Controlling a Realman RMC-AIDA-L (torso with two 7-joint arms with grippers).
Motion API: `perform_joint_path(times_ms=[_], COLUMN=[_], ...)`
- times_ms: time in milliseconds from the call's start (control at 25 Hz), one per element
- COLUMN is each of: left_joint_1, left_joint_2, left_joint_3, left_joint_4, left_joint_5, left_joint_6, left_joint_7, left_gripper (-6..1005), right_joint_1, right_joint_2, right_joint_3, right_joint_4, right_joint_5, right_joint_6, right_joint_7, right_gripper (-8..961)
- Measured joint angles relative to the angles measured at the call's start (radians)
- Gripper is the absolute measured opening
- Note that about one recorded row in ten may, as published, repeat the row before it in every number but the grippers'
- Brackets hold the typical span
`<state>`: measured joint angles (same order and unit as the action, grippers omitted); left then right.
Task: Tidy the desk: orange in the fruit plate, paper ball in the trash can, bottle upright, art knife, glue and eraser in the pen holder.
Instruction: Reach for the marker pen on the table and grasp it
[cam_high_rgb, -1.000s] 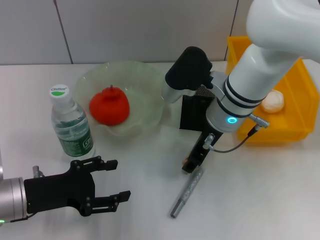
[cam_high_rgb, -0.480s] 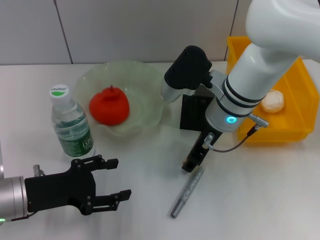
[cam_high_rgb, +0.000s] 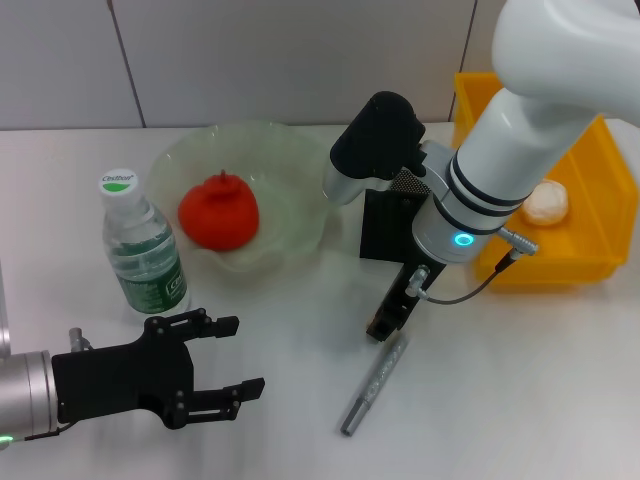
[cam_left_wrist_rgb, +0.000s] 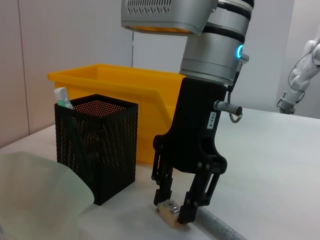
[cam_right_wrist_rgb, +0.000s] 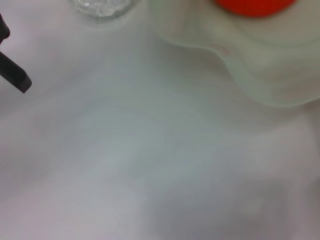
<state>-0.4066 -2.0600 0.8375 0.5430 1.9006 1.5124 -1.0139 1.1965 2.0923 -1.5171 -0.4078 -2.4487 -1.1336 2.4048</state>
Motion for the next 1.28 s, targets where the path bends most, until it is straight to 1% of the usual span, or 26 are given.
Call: perform_joint_path(times_ms=[160, 400, 440, 480, 560, 600, 640, 680, 720, 800, 840, 880, 1000, 1040, 1080, 1120, 1200, 1240, 1280], left_joint_1=[0.0, -0.001, -0.001, -0.001, -0.001, -0.001, -0.001, -0.001, -0.002, -0.002, -0.002, -0.002, -0.001, -0.001, -0.001, -0.001, -0.001, -0.001, -0.001], left_joint_2=[0.0, 0.0, 0.0, 0.0, 0.0, 0.0, 0.0, 0.0, 0.0, 0.0, 0.0, 0.0, 0.0, 0.0, 0.0, 0.0, 0.0, 0.0, 0.0], left_joint_3=[0.0, -0.001, -0.002, -0.002, -0.002, -0.002, -0.002, -0.002, -0.002, -0.001, -0.001, -0.001, -0.001, -0.001, -0.001, -0.001, -0.001, -0.002, -0.002], left_joint_4=[0.0, 0.0, 0.0, 0.0, 0.0, 0.0, 0.0, 0.0, 0.0, 0.0, 0.0, 0.0, 0.0, 0.0, 0.0, 0.0, 0.0, 0.0, 0.0], left_joint_5=[0.0, 0.0, 0.0, 0.0, 0.0, 0.0, 0.0, 0.0, 0.0, 0.0, 0.0, 0.0, 0.0, 0.0, 0.0, 0.0, 0.0, 0.0, 0.0], left_joint_6=[0.0, -0.001, -0.001, -0.001, -0.001, -0.002, -0.002, -0.002, -0.002, -0.002, -0.002, -0.002, -0.001, -0.001, -0.001, -0.001, -0.001, -0.001, -0.001], left_joint_7=[0.0, 0.0, 0.0, 0.0, 0.0, 0.0, 0.0, 0.0, 0.0, 0.0, 0.0, 0.0, 0.0, 0.0, 0.0, 0.0, 0.0, 0.0, 0.0], left_gripper=[808, 808, 808, 808, 808, 808, 808, 808, 808, 808, 808, 807, 807, 807, 807, 807, 807, 807, 807], right_joint_1=[0.0, -0.006, -0.02, -0.02, -0.038, -0.052, -0.082, -0.082, -0.097, -0.121, -0.13, -0.13, -0.123, -0.114, -0.114, -0.11, -0.099, -0.09, -0.09], right_joint_2=[0.0, 0.0, 0.0, 0.0, -0.002, -0.005, -0.011, -0.011, -0.015, -0.019, -0.019, -0.019, -0.019, -0.027, -0.027, -0.031, -0.047, -0.06, -0.06], right_joint_3=[0.0, 0.002, 0.004, 0.004, 0.006, 0.008, 0.014, 0.014, 0.025, 0.08, 0.183, 0.183, 0.315, 0.372, 0.372, 0.391, 0.427, 0.445, 0.445], right_joint_4=[0.002, -0.018, -0.057, -0.057, -0.111, -0.149, -0.259, -0.259, -0.324, -0.443, -0.565, -0.565, -0.677, -0.712, -0.712, -0.719, -0.709, -0.67, -0.67], right_joint_5=[0.0, 0.003, 0.003, 0.003, 0.003, 0.003, -0.007, -0.007, -0.02, -0.058, -0.123, -0.123, -0.209, -0.254, -0.254, -0.271, -0.299, -0.304, -0.304], right_joint_6=[0.0, -0.008, -0.027, -0.027, -0.057, -0.078, -0.138, -0.138, -0.175, -0.255, -0.348, -0.348, -0.436, -0.458, -0.458, -0.46, -0.457, -0.442, -0.442], right_joint_7=[0.0, 0.005, 0.015, 0.015, 0.029, 0.038, 0.063, 0.063, 0.079, 0.104, 0.116, 0.116, 0.119, 0.122, 0.122, 0.124, 0.126, 0.126, 0.126], right_gripper=[455, 456, 446, 436, 416, 406, 410, 413, 417, 425, 428, 432, 443, 447, 450, 454, 462, 465, 469])
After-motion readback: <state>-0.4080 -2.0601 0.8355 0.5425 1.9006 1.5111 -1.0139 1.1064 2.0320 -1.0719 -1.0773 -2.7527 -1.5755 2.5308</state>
